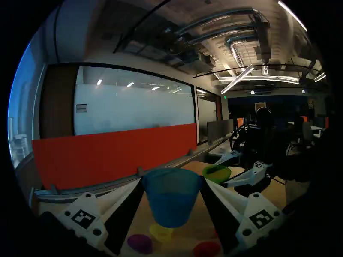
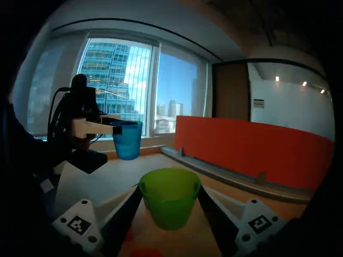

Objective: Pour water

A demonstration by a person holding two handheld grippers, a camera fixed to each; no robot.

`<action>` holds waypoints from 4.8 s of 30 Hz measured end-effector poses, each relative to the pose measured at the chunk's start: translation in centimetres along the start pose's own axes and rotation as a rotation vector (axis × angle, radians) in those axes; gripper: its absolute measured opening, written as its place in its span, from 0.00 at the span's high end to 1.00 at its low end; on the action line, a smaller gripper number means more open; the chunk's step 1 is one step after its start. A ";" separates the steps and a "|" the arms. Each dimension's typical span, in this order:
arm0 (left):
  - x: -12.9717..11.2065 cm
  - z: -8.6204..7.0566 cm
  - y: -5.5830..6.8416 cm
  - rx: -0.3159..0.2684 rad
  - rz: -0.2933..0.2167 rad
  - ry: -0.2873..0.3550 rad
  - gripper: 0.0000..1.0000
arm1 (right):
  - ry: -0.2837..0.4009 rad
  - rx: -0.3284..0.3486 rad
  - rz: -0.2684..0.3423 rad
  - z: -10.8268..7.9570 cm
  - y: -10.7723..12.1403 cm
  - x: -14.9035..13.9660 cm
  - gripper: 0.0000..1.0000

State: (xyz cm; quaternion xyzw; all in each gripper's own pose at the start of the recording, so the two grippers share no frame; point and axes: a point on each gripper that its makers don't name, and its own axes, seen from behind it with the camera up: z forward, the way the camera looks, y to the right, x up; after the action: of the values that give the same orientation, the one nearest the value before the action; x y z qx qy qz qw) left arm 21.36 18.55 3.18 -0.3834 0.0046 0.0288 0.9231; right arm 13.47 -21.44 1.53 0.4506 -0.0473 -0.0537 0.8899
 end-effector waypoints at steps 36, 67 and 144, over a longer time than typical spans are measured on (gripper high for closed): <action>4.3 -0.8 -0.8 0.115 0.409 -0.006 0.11 | 0.000 0.149 0.016 3.5 -6.3 -0.9 0.08; 7.9 -0.5 0.6 0.131 0.657 0.006 0.11 | -0.007 0.224 0.008 4.2 -9.4 -0.8 0.08; 9.3 1.1 2.7 0.153 1.117 0.004 0.11 | 0.023 0.240 0.007 4.3 -9.6 -0.1 0.09</action>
State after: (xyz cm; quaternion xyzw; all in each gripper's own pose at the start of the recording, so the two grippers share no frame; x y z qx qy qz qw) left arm 30.46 21.71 1.72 -0.2546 0.2108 0.5121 0.7928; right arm 12.33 -30.46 -3.71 0.5543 -0.0448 -0.0394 0.8302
